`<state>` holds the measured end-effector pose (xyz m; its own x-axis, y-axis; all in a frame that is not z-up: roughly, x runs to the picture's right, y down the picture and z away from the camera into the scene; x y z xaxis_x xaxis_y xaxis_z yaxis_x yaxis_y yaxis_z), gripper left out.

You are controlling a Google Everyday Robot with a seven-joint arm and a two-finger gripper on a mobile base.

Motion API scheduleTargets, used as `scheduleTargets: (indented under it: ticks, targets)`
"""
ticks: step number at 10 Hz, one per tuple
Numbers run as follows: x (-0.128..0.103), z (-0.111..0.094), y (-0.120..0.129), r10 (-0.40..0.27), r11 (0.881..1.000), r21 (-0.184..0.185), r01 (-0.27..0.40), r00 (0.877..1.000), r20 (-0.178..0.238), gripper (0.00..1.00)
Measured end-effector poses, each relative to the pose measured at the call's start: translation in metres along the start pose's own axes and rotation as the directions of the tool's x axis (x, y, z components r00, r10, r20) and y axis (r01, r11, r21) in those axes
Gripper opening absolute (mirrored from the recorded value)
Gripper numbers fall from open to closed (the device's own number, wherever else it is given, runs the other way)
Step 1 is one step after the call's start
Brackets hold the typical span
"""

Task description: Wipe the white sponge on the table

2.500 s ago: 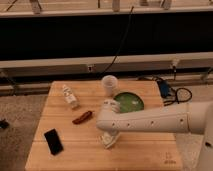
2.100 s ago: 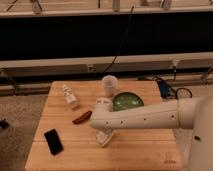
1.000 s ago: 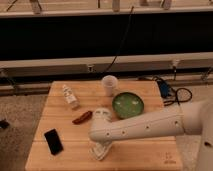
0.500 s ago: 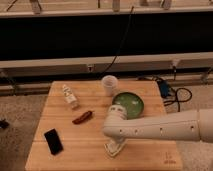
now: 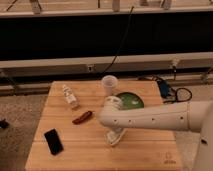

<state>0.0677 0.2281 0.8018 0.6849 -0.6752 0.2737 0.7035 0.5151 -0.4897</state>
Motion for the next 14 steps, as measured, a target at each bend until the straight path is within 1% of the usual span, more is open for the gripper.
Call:
scheduleTargets:
  ticks: [2,3,5,6,7,8,9,11,13,14]
  targets:
    - [-0.009,-0.002,-0.017,-0.029,1.0,0.008,0.029,1.0,-0.002,0.0]
    - [-0.019,-0.003,-0.028,-0.053,0.998,0.016,0.053,0.999,0.002,0.0]
    - [-0.034,-0.006,-0.041,-0.091,0.995,0.033,0.091,0.996,0.009,0.0]
    - [-0.041,-0.008,-0.044,-0.109,0.993,0.047,0.108,0.994,0.017,0.0]
    - [-0.056,-0.013,-0.052,-0.139,0.988,0.072,0.137,0.99,0.028,0.0]
    - [-0.065,-0.016,-0.055,-0.159,0.984,0.084,0.155,0.987,0.035,0.0]
    - [-0.069,-0.018,-0.052,-0.172,0.982,0.088,0.169,0.984,0.037,0.0]
    - [-0.084,-0.019,-0.041,-0.195,0.977,0.103,0.188,0.979,0.063,0.0]
    - [-0.082,-0.015,-0.026,-0.179,0.98,0.1,0.171,0.981,0.078,0.0]
    - [-0.075,-0.012,-0.008,-0.154,0.985,0.089,0.146,0.984,0.09,0.0]
